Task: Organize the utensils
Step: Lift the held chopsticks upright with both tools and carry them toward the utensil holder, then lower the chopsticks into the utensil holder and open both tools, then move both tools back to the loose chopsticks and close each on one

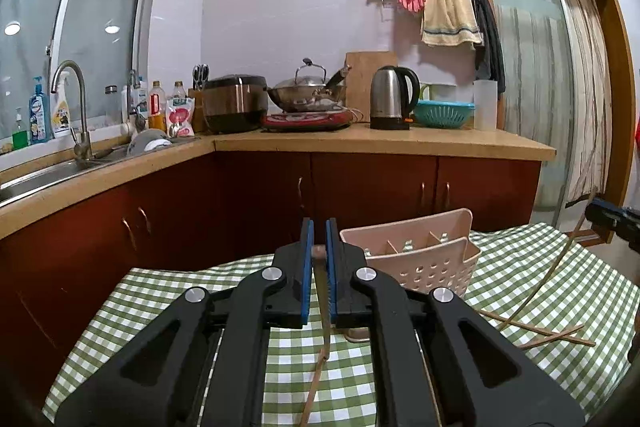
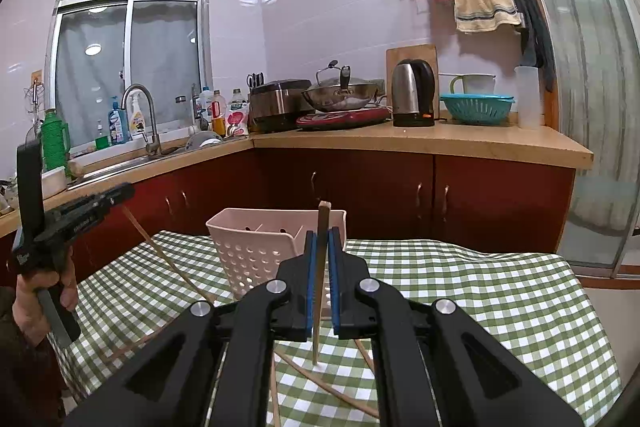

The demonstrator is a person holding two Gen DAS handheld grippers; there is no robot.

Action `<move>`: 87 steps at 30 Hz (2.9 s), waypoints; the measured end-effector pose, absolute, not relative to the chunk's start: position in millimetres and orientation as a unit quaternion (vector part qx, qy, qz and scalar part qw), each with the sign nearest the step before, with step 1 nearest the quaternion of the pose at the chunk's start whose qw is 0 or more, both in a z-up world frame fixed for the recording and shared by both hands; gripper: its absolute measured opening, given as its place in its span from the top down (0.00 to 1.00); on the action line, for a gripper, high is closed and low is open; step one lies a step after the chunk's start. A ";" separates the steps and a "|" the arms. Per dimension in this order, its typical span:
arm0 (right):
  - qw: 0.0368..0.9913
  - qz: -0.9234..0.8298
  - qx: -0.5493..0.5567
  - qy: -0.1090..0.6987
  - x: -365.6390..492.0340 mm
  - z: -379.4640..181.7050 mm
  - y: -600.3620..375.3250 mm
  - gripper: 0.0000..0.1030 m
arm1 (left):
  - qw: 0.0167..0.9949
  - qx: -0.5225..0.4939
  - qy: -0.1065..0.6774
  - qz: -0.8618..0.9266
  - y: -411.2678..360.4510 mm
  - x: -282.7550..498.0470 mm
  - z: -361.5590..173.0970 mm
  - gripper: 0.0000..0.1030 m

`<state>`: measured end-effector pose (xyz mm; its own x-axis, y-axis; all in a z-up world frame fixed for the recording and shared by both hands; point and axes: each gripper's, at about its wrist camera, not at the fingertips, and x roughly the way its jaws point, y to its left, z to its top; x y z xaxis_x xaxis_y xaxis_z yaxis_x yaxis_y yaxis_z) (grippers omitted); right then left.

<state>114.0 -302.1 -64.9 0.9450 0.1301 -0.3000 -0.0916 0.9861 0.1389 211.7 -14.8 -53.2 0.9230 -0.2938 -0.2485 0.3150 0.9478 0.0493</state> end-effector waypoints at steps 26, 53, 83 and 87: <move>0.992 0.079 0.066 0.078 109.4 10.3 -305.8 0.94 | 0.981 0.028 0.050 -0.185 -14.7 191.7 45.3 0.94; 0.982 0.100 0.101 0.124 205.7 -47.3 -311.3 0.94 | 0.975 0.012 0.109 -0.194 -75.6 284.3 -10.1 0.94; 0.994 0.045 0.024 0.098 111.4 -37.2 -304.6 0.33 | 0.977 0.039 0.143 -0.155 -41.7 206.9 -50.6 0.11; 0.994 0.046 0.004 0.102 82.5 -57.3 -296.6 0.36 | 0.977 0.036 0.157 -0.143 -31.2 186.6 -66.3 0.11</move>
